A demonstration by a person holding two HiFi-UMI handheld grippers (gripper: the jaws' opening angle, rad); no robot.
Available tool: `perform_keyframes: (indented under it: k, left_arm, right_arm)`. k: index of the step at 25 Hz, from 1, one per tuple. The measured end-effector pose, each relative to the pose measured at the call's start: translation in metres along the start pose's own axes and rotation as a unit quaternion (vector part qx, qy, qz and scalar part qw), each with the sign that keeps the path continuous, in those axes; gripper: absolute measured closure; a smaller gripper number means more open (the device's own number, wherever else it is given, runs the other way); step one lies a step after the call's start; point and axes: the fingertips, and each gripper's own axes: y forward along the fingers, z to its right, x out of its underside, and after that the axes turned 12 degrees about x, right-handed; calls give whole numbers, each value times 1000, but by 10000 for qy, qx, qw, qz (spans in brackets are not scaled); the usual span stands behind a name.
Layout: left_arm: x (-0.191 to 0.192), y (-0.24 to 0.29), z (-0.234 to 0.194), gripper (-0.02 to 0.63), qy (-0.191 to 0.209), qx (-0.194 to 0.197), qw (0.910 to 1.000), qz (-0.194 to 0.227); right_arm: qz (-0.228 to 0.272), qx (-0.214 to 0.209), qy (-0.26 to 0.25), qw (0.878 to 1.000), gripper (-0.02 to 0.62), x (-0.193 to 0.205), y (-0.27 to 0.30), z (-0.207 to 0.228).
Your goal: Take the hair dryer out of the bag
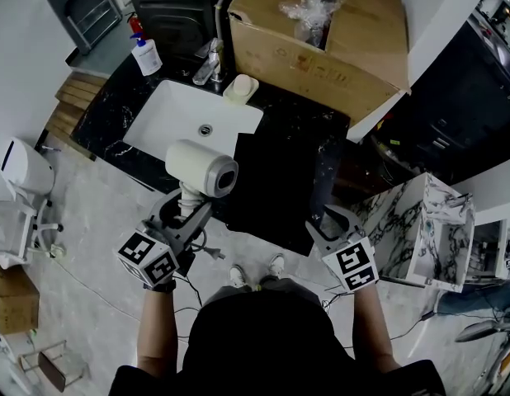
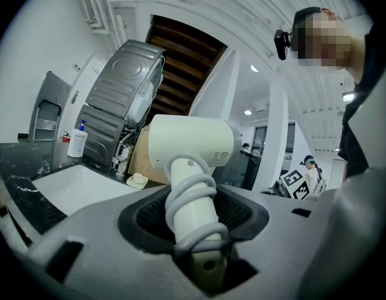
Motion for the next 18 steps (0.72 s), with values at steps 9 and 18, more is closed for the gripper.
perform_keyframes:
  k: [9,18]
  left_arm:
    - [-4,-11,-5,390,131,-312,9994,45]
    - [-7,-36,-19,390,98,-995,9945,319]
  right_arm:
    - [887,1032,1050,9851,539,-28,-31,77]
    - [1394,1874,1555,9598,581,-35,-62,130]
